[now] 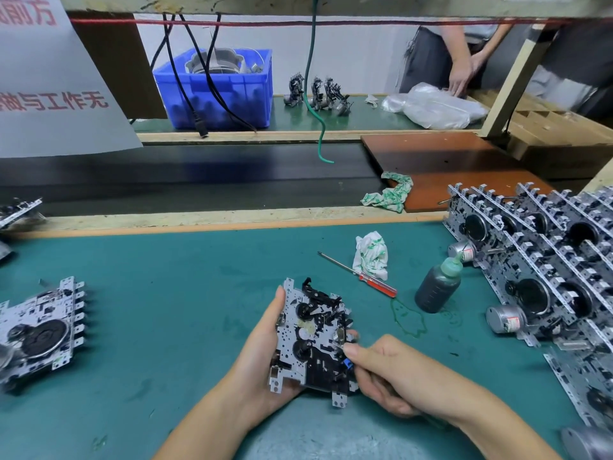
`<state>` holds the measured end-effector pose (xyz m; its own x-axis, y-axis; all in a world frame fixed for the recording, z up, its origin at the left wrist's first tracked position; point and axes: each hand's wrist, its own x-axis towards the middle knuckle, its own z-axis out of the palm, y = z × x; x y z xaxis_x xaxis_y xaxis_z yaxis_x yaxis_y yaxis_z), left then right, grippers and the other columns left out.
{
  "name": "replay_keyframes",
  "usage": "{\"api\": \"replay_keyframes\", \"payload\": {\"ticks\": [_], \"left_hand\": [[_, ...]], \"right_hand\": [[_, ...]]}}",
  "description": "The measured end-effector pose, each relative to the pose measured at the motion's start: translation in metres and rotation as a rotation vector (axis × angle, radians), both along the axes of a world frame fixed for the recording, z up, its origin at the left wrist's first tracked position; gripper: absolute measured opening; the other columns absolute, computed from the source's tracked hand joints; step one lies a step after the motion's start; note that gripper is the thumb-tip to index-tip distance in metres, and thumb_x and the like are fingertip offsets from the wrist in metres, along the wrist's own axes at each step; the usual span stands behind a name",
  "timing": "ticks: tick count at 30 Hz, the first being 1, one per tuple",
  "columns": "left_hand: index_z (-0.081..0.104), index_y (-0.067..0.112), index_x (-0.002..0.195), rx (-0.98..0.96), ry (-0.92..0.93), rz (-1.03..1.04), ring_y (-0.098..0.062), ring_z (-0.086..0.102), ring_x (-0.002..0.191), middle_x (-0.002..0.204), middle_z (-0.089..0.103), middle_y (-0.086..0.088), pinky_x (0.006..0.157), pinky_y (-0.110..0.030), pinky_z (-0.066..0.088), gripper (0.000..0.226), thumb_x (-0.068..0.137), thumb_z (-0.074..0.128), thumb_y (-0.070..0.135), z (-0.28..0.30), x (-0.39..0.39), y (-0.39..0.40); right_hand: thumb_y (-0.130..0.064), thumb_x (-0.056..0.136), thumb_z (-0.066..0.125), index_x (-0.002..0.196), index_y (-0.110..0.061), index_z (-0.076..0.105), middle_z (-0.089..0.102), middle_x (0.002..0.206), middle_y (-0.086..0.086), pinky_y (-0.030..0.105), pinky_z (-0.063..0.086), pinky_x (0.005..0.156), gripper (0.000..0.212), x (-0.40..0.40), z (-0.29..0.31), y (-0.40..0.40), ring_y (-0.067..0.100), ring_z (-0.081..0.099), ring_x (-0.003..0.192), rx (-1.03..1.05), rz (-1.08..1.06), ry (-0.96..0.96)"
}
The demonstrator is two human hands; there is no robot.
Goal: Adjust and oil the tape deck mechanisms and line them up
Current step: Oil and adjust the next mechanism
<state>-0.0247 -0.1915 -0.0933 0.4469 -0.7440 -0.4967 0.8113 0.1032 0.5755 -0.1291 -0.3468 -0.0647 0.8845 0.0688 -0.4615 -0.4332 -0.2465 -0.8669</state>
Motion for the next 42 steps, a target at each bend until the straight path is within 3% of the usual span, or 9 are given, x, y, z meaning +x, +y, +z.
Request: {"api": "replay_keyframes", "payload": {"ticks": [12,15,17,23,27,30,33,35,42], "left_hand": [[0.073,0.007,0.106,0.017,-0.030,0.014,-0.032,0.066,0.104,0.117,0.065,-0.022,0.078,-0.038,0.057,0.070,0.083,0.040,0.065,-0.002,-0.001,0.001],[0.062,0.008,0.125,0.106,-0.093,0.090,-0.038,0.056,0.118,0.129,0.057,-0.023,0.100,-0.051,0.045,0.076,0.077,0.052,0.066,-0.004,0.001,0.001],[0.054,0.010,0.132,0.160,-0.122,0.132,-0.041,0.050,0.124,0.133,0.054,-0.023,0.107,-0.056,0.035,0.082,0.073,0.059,0.066,-0.007,0.003,0.001],[0.055,0.010,0.131,0.170,-0.122,0.122,-0.041,0.049,0.124,0.132,0.054,-0.023,0.107,-0.057,0.034,0.090,0.063,0.065,0.068,-0.006,0.001,0.004],[0.069,0.006,0.115,0.130,-0.033,0.060,-0.037,0.062,0.110,0.122,0.061,-0.024,0.095,-0.048,0.047,0.071,0.079,0.049,0.064,0.002,-0.001,0.004],[0.073,0.002,0.103,-0.036,0.104,0.027,-0.034,0.067,0.101,0.117,0.064,-0.024,0.083,-0.041,0.053,0.071,0.085,0.041,0.062,0.008,-0.003,0.005],[0.065,-0.009,0.112,-0.155,0.198,0.101,-0.043,0.059,0.112,0.126,0.056,-0.031,0.093,-0.053,0.048,0.080,0.083,0.043,0.063,0.013,-0.003,0.008],[0.057,-0.015,0.119,-0.209,0.272,0.151,-0.051,0.054,0.113,0.127,0.051,-0.037,0.092,-0.063,0.045,0.090,0.081,0.045,0.065,0.015,-0.003,0.010],[0.040,-0.012,0.133,-0.330,0.385,0.188,-0.059,0.047,0.116,0.129,0.044,-0.043,0.100,-0.060,0.036,0.099,0.075,0.049,0.068,0.020,-0.004,0.010]], "right_hand": [[-0.043,0.100,0.034,0.043,-0.019,0.045,0.036,0.028,-0.005,0.014,0.031,0.041,0.063,0.000,-0.003,-0.003,0.007,0.029,0.026,-0.131,0.051,-0.038],[-0.045,0.099,0.035,0.041,-0.020,0.043,0.033,0.027,-0.005,0.017,0.030,0.042,0.063,0.002,-0.002,-0.003,0.007,0.029,0.026,-0.150,0.078,-0.043],[-0.043,0.099,0.037,0.042,-0.021,0.042,0.031,0.028,-0.005,0.014,0.028,0.041,0.061,0.004,0.001,-0.004,0.006,0.030,0.026,-0.148,0.100,-0.035],[-0.040,0.100,0.036,0.044,-0.018,0.040,0.029,0.029,-0.008,0.015,0.027,0.039,0.060,0.005,0.002,-0.006,0.006,0.029,0.027,-0.123,0.138,-0.035],[-0.043,0.099,0.036,0.044,-0.019,0.043,0.032,0.028,-0.004,0.013,0.029,0.042,0.061,0.004,0.001,-0.007,0.008,0.028,0.028,-0.126,0.135,-0.052],[-0.048,0.097,0.036,0.043,-0.020,0.046,0.033,0.027,-0.003,0.013,0.030,0.044,0.061,0.001,0.000,-0.006,0.010,0.026,0.029,-0.089,0.051,-0.089],[-0.039,0.098,0.037,0.052,-0.018,0.051,0.033,0.028,-0.002,0.013,0.027,0.037,0.052,-0.001,0.002,-0.011,0.009,0.021,0.027,0.062,-0.142,-0.164],[-0.029,0.100,0.037,0.067,-0.013,0.050,0.034,0.033,0.000,0.013,0.018,0.033,0.039,0.001,0.002,-0.018,0.008,0.018,0.026,0.109,-0.275,-0.191],[-0.020,0.100,0.039,0.073,-0.011,0.053,0.046,0.044,0.002,0.015,0.021,0.034,0.032,0.007,-0.008,-0.018,0.011,0.032,0.029,-0.066,-0.451,-0.225]]}}
